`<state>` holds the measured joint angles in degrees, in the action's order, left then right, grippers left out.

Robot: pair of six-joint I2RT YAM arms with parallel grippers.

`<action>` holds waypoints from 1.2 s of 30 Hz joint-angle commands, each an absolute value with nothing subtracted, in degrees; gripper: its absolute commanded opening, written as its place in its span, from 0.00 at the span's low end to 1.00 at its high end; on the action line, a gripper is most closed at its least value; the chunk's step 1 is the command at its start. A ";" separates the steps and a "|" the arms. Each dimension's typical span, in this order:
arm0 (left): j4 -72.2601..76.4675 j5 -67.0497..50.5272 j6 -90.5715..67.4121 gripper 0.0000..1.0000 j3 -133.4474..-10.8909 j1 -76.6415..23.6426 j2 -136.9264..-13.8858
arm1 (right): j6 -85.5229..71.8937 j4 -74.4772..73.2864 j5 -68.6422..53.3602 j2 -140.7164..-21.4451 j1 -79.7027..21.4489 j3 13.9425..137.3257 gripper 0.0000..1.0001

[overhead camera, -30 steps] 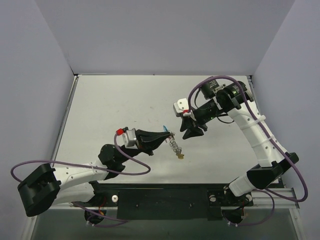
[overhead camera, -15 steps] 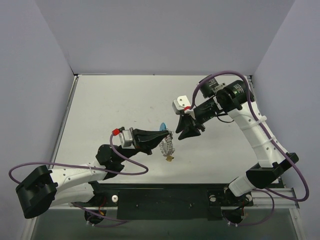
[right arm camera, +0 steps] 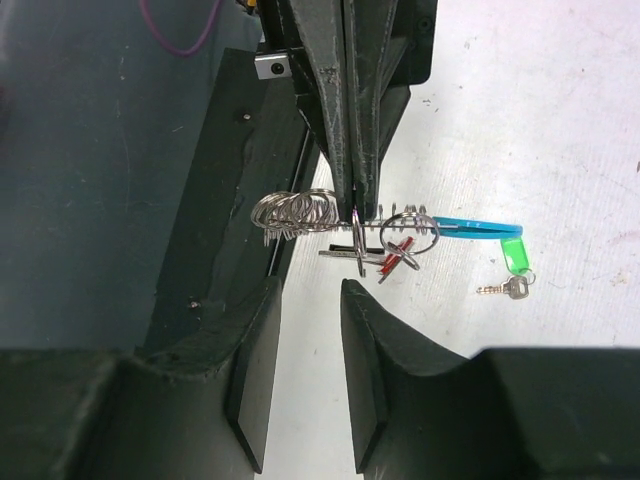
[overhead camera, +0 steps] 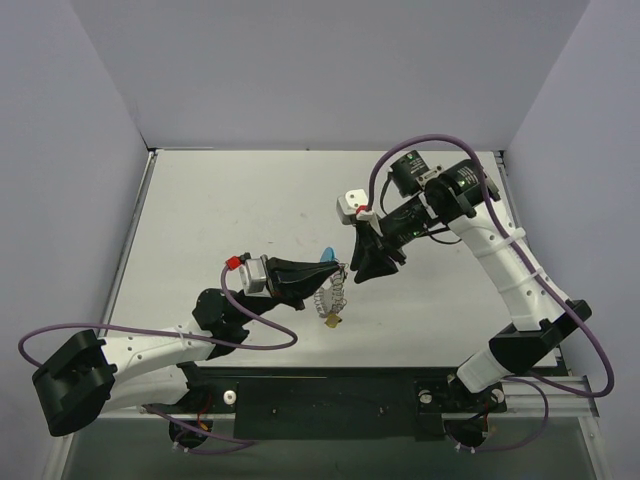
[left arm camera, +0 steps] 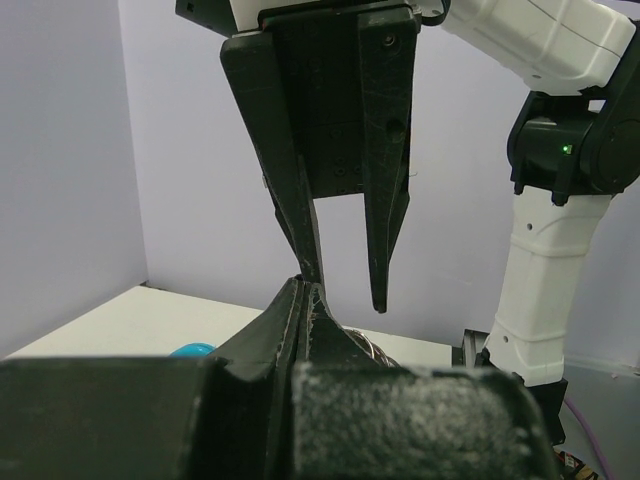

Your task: Put the keys on the keyring

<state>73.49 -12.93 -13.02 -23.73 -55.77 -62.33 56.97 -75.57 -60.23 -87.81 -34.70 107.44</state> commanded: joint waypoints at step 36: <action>87.71 -13.18 -13.97 0.00 -26.46 -56.60 -62.14 | 50.10 -74.71 -59.15 -90.79 -36.21 110.57 0.09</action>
<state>73.47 -13.34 -13.32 -23.73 -56.31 -62.70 50.33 -73.95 -58.30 -91.00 -35.48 110.28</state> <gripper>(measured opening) 0.018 0.110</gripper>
